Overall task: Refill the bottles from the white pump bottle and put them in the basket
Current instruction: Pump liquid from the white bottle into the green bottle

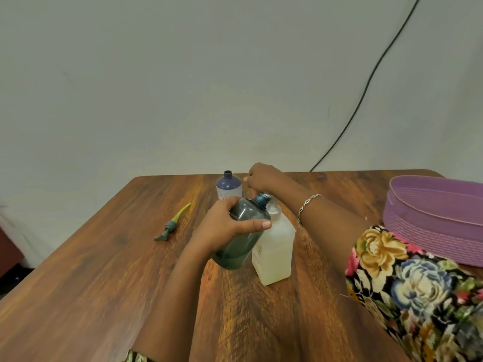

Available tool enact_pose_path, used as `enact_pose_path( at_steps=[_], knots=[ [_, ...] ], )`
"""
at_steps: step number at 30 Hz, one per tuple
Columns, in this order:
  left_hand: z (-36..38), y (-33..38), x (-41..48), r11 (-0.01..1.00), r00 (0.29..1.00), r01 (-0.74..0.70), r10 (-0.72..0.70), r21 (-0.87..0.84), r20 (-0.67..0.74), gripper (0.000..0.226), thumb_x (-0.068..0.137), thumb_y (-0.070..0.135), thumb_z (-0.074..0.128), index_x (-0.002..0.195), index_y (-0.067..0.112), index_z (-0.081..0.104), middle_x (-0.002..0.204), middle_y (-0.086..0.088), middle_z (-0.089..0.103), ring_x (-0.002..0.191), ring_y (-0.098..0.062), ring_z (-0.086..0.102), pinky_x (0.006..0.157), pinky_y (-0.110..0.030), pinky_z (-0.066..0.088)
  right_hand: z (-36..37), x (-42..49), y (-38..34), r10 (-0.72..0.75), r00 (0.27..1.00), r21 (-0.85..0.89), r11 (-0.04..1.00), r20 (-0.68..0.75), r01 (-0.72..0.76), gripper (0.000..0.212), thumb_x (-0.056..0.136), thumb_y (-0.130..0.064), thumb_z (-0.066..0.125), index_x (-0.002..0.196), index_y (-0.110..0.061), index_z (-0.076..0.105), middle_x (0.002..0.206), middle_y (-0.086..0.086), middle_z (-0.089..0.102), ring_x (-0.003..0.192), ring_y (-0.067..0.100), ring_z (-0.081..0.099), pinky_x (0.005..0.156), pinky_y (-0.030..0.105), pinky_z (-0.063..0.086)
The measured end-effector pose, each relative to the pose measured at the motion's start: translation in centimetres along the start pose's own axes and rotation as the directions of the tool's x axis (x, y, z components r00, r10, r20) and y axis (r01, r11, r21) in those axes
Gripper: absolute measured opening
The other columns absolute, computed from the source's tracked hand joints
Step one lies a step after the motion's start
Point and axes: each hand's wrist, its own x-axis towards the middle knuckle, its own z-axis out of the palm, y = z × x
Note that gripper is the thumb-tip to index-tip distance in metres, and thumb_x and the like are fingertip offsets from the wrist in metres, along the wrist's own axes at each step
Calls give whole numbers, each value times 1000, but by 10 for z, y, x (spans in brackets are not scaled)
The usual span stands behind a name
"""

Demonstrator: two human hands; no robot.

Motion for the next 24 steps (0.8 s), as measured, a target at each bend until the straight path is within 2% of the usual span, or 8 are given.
enact_pose_path(
  at_steps=[3, 5, 10, 12, 14, 17, 21, 24],
  knots=[
    [3, -4, 0, 1000, 1000, 9, -9, -3, 22, 79, 48, 65, 78, 109, 19, 58, 100, 4, 64, 90, -14, 62, 77, -27, 53, 8, -2, 5, -1, 995, -64, 998, -95, -5, 20, 96, -17, 42, 103, -9, 59, 101, 10, 62, 89, 27, 57, 67, 30, 38],
    [5, -6, 0, 1000, 999, 12, -11, -19, 35, 85, 43, 70, 74, 109, 19, 58, 99, 3, 65, 89, -14, 62, 74, -25, 52, 12, -2, 7, -22, 993, -84, 996, -112, 13, 18, 96, -17, 42, 101, -9, 57, 105, 11, 63, 88, 27, 56, 66, 30, 37],
    [4, -5, -6, 1000, 1000, 6, -6, -23, 10, 64, 52, 57, 67, 104, 22, 56, 92, 9, 62, 84, -9, 60, 66, -16, 45, 14, -3, 3, -16, 996, -9, 1000, -87, 16, 19, 96, -15, 42, 100, -9, 59, 95, 9, 67, 85, 24, 61, 59, 27, 41],
    [3, -1, -5, 999, 1000, 6, -5, -54, 13, 66, 53, 56, 68, 108, 21, 57, 96, 8, 63, 87, -12, 62, 67, -17, 47, 4, -4, 0, 4, 998, 90, 996, -63, 2, 20, 95, -13, 43, 102, -7, 60, 94, 10, 69, 86, 26, 65, 70, 31, 51],
    [2, 3, -3, 998, 1000, -2, 2, -56, 8, 64, 56, 53, 70, 110, 20, 57, 96, 8, 63, 86, -11, 62, 66, -16, 46, -7, -5, -1, 23, 998, 137, 991, -50, -16, 21, 94, -13, 43, 105, -6, 59, 95, 10, 69, 87, 27, 66, 79, 35, 53],
    [2, 7, -4, 998, 1000, -22, 22, -57, 5, 68, 54, 54, 69, 111, 18, 58, 97, 5, 64, 86, -12, 62, 67, -18, 46, -9, -14, 3, 60, 994, 22, 998, -88, -58, 21, 92, -8, 44, 108, -7, 57, 103, 8, 63, 92, 26, 60, 71, 30, 44],
    [4, 5, -6, 998, 1000, -9, 9, -66, 7, 75, 50, 58, 68, 111, 17, 58, 99, 3, 64, 88, -14, 62, 69, -20, 49, -4, -20, 5, 72, 989, -53, 995, -132, -80, 20, 93, -7, 43, 105, -7, 58, 107, 9, 63, 83, 24, 52, 68, 30, 39],
    [6, 0, -4, 998, 1000, -4, 5, -58, 19, 80, 48, 65, 79, 108, 16, 59, 97, 1, 66, 88, -16, 63, 73, -24, 51, 2, -18, 6, 65, 985, -94, 992, -158, -81, 23, 93, -6, 40, 107, -8, 58, 110, 10, 62, 97, 27, 58, 69, 30, 38]
  ],
)
